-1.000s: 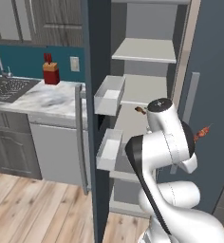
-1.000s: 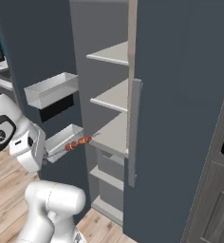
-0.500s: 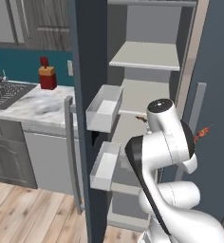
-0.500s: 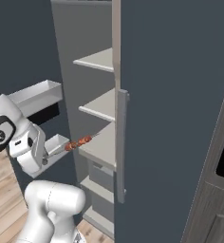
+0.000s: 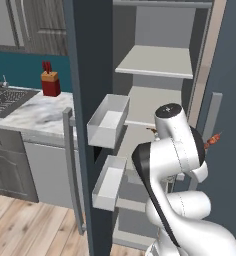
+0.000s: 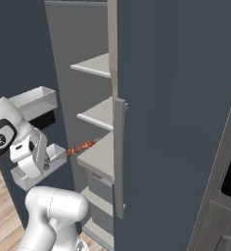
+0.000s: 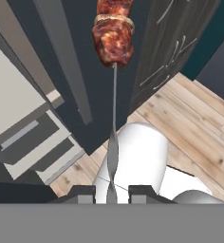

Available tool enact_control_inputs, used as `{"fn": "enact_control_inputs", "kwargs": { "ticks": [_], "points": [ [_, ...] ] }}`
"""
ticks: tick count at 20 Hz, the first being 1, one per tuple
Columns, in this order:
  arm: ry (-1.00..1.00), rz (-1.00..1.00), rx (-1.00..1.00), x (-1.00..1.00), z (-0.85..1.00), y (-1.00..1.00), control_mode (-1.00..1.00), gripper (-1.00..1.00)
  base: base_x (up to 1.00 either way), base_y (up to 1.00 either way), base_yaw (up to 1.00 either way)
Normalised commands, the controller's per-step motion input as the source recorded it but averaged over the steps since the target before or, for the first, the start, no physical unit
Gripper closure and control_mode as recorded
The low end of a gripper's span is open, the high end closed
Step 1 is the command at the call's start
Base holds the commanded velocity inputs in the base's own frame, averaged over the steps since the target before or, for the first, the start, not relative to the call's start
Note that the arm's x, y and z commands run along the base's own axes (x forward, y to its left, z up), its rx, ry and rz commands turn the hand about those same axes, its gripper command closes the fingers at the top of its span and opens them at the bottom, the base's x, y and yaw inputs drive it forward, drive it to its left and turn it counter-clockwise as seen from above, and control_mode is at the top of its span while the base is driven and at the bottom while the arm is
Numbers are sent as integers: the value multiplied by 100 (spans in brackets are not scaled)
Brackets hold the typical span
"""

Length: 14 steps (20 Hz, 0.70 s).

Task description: Store the kebab skewer in the freezer for long-term storage. Close the freezer door after placing the cooked food.

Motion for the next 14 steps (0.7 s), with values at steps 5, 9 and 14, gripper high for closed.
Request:
{"fn": "enact_control_inputs", "kwargs": {
  "ticks": [5, 9, 14],
  "points": [
    [0, 0, 0, 0, 0, 0, 100, 100, 3, 0, 1],
    [0, 0, 0, 0, 0, 0, 100, 100, 0, 0, 0],
    [0, 0, 0, 0, 0, 0, 100, 100, 0, 0, 0]
  ]
}}
